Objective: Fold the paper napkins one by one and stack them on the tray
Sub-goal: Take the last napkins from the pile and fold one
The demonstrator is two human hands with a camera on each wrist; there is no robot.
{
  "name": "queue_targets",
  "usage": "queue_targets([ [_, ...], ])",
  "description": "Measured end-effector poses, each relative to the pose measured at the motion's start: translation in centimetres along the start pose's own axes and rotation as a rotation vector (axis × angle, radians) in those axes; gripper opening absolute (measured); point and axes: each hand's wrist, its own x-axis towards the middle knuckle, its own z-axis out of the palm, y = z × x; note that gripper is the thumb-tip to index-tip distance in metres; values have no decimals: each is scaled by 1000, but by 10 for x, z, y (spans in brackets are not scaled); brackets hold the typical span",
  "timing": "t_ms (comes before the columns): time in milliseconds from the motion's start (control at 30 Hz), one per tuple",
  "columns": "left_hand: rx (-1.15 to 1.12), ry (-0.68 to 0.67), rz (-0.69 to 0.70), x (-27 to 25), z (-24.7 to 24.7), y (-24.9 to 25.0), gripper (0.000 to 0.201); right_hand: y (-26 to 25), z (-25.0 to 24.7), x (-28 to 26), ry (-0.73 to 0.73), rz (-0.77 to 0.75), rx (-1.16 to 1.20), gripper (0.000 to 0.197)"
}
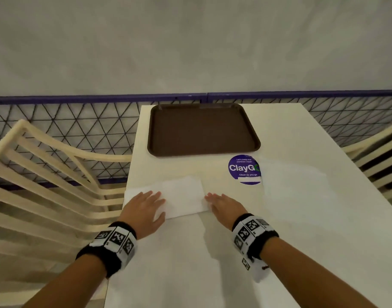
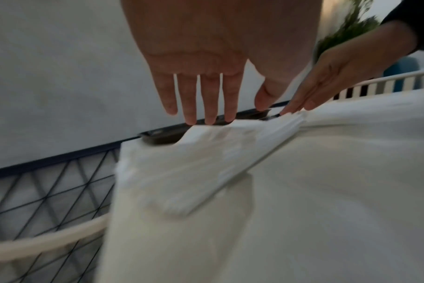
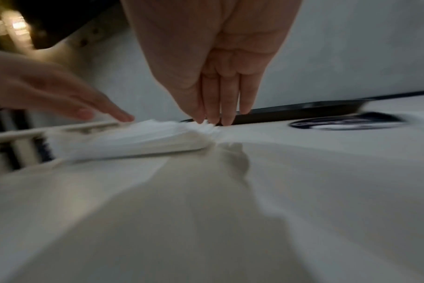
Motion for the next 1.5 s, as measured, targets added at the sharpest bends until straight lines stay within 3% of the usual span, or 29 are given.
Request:
queue_targets([
  [100, -4, 77, 119, 23, -12, 36, 46, 49, -7, -22, 55, 200, 79, 47],
  [200, -12, 65, 233, 44, -17, 75, 42, 103, -10, -49, 56, 375, 89, 48],
  [367, -28, 32, 313, 76, -15, 130, 32, 165, -9, -86, -34, 476, 131, 56],
  [467, -34, 68, 323, 90, -14, 158, 37, 187, -3, -93, -46, 464, 203, 56],
  [600, -48, 41, 354, 103, -17, 190, 14, 201, 4, -95, -35, 395, 213, 52],
  [700, -51, 103, 337, 114, -16, 212, 30, 208, 5, -93, -14, 335, 191, 46],
  [767, -34, -7, 269, 121, -18, 227, 37, 213, 5, -91, -4, 308, 194, 42],
  [900, -35, -93, 238, 136, -16, 250, 43, 221, 3, -88, 22, 252, 196, 37],
  [1200, 170, -270, 349, 160, -1, 279, 55, 232, 13, -90, 98, 205, 281, 29],
  [1333, 265, -337, 441, 165, -4, 280, 58, 235, 12, -93, 62, 186, 295, 31],
  [1500, 356, -364, 431, 163, -8, 285, 57, 235, 13, -96, -20, 192, 327, 46],
])
